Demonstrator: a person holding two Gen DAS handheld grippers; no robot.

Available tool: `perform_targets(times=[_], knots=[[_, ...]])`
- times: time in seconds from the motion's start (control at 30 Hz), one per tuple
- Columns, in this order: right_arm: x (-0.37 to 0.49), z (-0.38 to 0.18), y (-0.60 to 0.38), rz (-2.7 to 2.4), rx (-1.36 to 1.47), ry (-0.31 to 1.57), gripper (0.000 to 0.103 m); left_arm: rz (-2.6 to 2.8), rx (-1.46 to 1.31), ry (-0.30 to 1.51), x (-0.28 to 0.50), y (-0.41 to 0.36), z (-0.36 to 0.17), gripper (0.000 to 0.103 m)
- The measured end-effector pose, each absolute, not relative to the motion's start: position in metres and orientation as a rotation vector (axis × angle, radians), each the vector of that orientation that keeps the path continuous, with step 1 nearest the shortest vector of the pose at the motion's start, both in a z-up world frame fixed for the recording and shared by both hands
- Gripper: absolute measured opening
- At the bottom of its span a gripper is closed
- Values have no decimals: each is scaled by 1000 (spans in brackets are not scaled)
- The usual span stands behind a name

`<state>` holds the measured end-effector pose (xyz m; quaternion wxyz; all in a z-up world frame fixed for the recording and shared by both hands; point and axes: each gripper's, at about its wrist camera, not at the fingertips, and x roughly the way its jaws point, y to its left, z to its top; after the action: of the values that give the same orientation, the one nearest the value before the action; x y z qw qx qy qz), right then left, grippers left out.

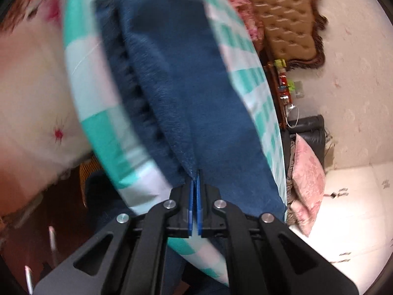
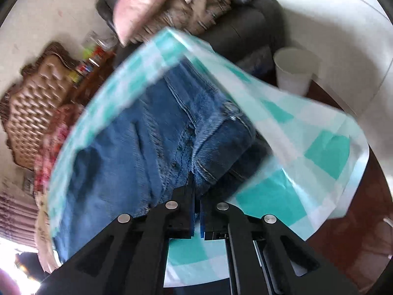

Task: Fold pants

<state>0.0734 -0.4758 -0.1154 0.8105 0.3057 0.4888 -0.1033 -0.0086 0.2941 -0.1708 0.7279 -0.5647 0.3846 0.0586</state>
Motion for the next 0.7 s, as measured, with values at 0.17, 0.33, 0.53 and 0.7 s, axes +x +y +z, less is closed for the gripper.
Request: perform_targets(times=[0.17, 0.33, 0.53, 0.7], knots=[[71, -128, -476, -227, 634, 1058, 2, 126, -1281, 731, -18, 322, -168, 18], [75, -131, -472, -237, 608, 1068, 2, 209, -1300, 678, -18, 378, -171, 23], [76, -131, -471, -245, 594, 1074, 1, 239, -1282, 712, 1, 415, -169, 2], [75, -130, -472, -249, 596, 1074, 2, 323, -1124, 680, -22, 389, -123, 2]])
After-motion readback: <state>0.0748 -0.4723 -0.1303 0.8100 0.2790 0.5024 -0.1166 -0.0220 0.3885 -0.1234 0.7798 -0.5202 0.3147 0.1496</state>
